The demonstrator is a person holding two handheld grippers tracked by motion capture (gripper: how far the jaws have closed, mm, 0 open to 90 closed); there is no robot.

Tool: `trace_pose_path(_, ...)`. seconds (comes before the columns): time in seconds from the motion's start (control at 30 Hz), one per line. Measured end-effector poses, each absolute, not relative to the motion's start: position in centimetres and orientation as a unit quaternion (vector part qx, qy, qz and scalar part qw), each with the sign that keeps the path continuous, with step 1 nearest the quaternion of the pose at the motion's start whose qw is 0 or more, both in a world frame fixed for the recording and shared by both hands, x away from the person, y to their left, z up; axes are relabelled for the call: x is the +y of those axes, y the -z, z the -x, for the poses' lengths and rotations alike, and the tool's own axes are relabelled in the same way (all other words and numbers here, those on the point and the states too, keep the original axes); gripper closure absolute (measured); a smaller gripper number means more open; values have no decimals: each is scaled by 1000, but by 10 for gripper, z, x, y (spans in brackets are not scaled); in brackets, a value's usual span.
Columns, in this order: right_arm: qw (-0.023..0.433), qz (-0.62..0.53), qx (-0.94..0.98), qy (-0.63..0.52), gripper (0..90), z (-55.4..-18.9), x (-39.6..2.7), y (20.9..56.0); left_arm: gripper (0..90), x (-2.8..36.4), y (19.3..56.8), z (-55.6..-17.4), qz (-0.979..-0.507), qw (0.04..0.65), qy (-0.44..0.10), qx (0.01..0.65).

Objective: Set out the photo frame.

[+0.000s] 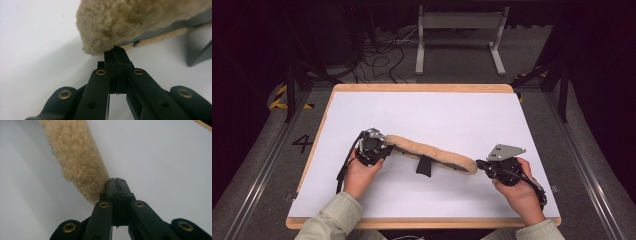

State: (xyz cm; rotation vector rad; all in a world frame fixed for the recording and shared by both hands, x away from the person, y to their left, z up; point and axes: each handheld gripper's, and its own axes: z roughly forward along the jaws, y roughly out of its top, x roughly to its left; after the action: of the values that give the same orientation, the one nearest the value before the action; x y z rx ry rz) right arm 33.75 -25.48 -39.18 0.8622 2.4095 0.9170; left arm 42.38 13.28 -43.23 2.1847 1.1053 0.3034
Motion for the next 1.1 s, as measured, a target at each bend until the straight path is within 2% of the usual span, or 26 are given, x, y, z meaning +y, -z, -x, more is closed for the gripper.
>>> trace_pose_path(0.17,200,-301,872,-330,900,-332,-250,391,900,132,433,-433,-826,338,-112,437)
trace_pose_path(0.33,205,-297,875,-324,900,-328,-248,390,900,134,427,-424,-827,342,-109,433)
trace_pose_path(0.53,214,-305,872,-318,900,-329,-249,390,900,121,416,-387,-841,371,-98,382)
trace_pose_path(0.73,224,-318,864,-318,900,-329,-254,386,900,97,412,-365,-852,389,-96,338)
trace_pose_path(0.9,220,-327,861,-322,900,-330,-260,386,900,80,415,-356,-860,390,-95,314)
trace_pose_path(1.1,208,-321,871,-309,900,-331,-256,395,900,84,413,-356,-858,395,-95,316)
